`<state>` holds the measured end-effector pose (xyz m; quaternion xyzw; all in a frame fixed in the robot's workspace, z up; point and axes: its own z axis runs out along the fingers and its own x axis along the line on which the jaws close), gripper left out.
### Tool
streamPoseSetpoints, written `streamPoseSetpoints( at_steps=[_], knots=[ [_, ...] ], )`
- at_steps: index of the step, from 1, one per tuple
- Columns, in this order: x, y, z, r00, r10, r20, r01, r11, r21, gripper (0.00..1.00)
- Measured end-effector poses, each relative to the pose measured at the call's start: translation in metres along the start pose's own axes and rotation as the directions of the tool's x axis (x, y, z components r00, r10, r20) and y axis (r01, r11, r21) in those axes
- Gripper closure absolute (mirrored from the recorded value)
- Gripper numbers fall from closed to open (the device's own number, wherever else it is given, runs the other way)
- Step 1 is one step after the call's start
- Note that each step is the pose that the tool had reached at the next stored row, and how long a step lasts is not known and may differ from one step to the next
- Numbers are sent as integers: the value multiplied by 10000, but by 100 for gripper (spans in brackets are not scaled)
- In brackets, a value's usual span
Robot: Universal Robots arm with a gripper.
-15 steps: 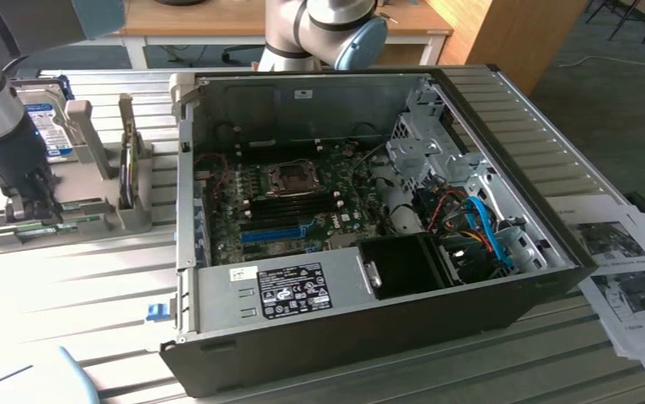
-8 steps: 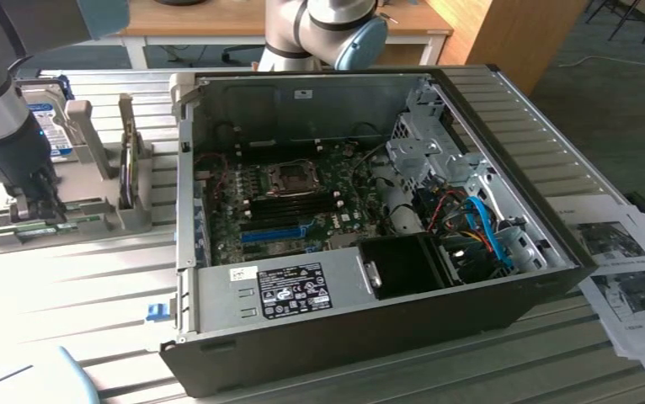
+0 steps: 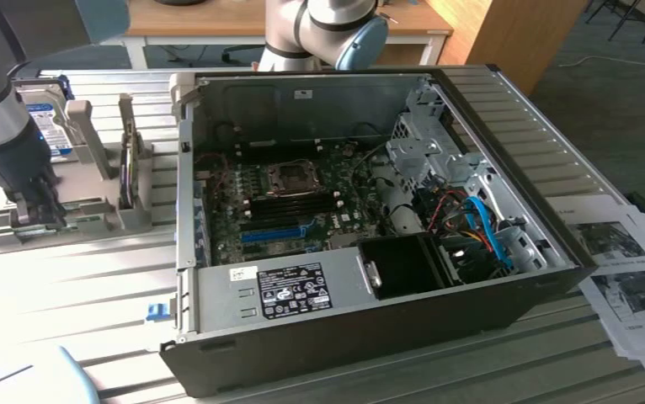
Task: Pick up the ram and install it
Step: 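Pick up the ram and move it above insertion slot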
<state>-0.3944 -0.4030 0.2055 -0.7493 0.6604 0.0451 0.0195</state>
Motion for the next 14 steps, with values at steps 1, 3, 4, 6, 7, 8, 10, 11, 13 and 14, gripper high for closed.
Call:
streamPoseSetpoints(
  at_steps=[1,3,4,6,7,8,10,11,13,14],
  knots=[
    [0,-1,10,10000,0,0,0,10000,0,77],
    [-4,-1,12,10000,2,1,-2,10000,1,77],
    [-5,-1,13,10000,18,1,-18,10000,2,77],
    [-5,-1,15,9999,143,4,-143,9999,12,77],
    [-5,-2,16,9998,210,7,-210,9998,19,77],
    [-6,-1,16,9997,249,8,-249,9997,23,77],
    [-5,-1,17,9996,275,9,-275,9996,26,77],
    [-5,-1,16,9996,276,9,-276,9996,25,77],
    [-14,-1,18,9996,280,9,-280,9996,27,77],
    [-29,-3,20,9996,279,8,-279,9996,26,77]
  ],
)
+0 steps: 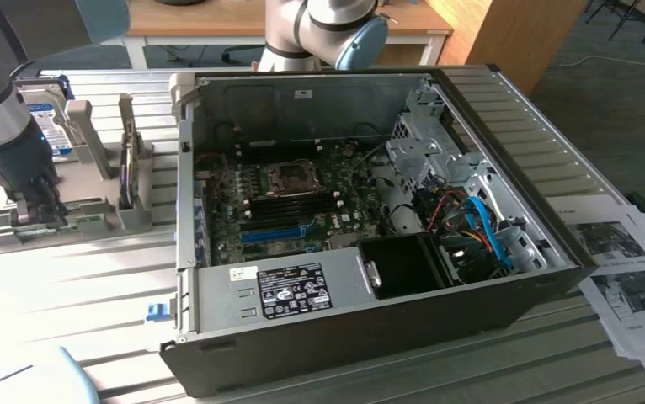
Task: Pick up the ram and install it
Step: 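Pick up the ram and move it above insertion slot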
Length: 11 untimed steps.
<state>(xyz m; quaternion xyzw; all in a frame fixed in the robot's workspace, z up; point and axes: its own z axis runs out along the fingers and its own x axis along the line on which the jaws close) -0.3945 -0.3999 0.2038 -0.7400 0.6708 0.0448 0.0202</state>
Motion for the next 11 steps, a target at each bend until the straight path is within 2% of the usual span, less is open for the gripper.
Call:
streamPoseSetpoints(
  at_steps=[11],
  knots=[
    [-13,-2,26,10000,-1,0,1,10000,-1,77]
  ],
)
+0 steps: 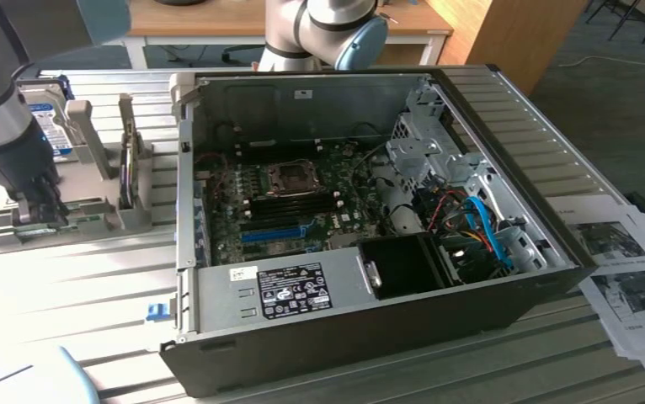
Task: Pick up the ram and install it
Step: 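Pick up the ram and move it above insertion slot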
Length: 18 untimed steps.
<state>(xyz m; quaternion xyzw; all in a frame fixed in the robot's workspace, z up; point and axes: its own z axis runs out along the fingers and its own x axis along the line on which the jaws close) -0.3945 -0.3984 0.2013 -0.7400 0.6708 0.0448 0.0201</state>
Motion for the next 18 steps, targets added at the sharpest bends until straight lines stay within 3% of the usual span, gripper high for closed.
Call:
streamPoseSetpoints(
  at_steps=[18],
  knots=[
    [27,1,15,10000,-2,-4,2,10000,-2,77]
  ],
)
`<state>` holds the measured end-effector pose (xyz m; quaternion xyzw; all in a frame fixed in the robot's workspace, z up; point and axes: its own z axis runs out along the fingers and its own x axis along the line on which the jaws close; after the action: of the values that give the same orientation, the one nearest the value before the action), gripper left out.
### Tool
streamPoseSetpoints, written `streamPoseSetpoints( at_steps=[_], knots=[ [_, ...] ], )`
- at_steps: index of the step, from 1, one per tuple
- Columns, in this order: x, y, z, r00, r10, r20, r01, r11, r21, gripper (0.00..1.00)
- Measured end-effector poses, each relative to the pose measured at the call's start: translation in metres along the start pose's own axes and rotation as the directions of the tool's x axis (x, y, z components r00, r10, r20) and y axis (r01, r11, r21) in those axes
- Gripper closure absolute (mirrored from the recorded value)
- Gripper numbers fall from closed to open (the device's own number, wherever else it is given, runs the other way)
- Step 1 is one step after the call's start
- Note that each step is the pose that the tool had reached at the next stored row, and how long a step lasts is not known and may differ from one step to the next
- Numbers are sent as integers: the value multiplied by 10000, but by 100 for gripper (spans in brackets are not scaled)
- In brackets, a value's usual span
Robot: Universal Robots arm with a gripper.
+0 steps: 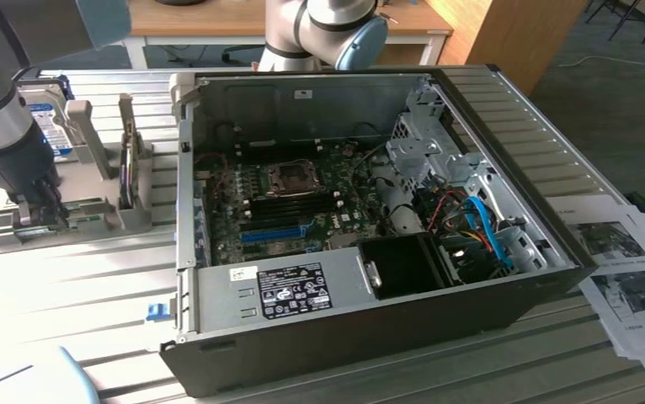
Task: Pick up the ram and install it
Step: 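Pick up the ram and move it above insertion slot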
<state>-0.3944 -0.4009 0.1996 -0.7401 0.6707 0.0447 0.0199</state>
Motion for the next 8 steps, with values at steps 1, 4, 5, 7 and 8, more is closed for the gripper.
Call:
streamPoseSetpoints(
  at_steps=[1,4,5,7,8],
  knots=[
    [4,0,0,10000,0,0,0,10000,0,77],
    [8,1,-1,10000,2,0,-2,10000,1,77],
    [8,1,0,10000,2,0,-2,10000,1,77],
    [11,-7,0,10000,-1,0,1,10000,2,77],
    [12,-15,-1,10000,-2,0,2,10000,1,77]
  ],
)
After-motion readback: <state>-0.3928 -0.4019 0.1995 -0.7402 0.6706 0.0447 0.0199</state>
